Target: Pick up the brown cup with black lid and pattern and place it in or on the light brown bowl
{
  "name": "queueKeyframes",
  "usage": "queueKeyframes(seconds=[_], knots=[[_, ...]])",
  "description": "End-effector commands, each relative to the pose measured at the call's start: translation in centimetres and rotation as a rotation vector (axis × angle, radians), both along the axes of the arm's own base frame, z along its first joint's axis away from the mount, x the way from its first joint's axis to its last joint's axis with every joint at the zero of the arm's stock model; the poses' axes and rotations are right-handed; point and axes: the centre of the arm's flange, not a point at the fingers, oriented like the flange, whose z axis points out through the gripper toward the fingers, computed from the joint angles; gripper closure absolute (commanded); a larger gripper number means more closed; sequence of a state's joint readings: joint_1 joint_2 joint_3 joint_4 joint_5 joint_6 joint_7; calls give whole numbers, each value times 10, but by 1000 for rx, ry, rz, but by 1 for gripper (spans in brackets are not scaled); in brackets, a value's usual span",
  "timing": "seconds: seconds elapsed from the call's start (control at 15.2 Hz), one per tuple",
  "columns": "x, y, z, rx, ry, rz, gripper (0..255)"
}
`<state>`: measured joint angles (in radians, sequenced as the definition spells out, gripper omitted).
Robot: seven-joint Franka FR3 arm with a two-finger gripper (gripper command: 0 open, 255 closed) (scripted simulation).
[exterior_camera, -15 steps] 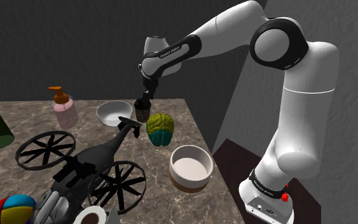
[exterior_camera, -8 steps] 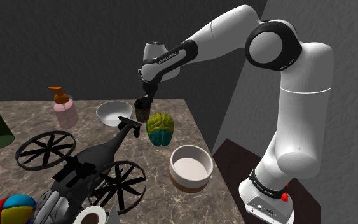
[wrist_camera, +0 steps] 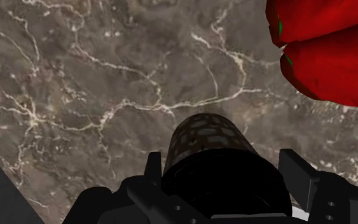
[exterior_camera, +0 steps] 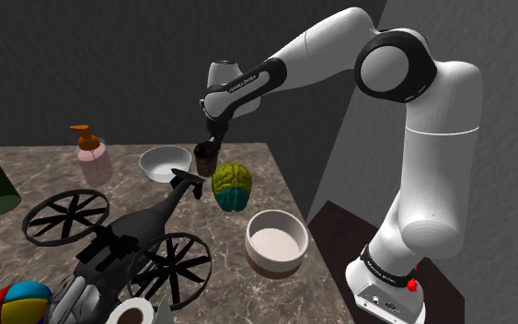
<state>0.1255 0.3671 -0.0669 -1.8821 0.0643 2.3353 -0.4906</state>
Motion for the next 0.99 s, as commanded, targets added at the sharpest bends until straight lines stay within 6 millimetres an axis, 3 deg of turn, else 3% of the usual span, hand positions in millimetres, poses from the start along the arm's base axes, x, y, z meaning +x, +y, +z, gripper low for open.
queueKeyframes(seconds=[0.0, 0.33, 0.92], knots=[[0, 0, -1, 0, 1, 0, 255], [0, 0, -1, 0, 1, 0, 255], [0, 0, 47, 0, 1, 0, 255]])
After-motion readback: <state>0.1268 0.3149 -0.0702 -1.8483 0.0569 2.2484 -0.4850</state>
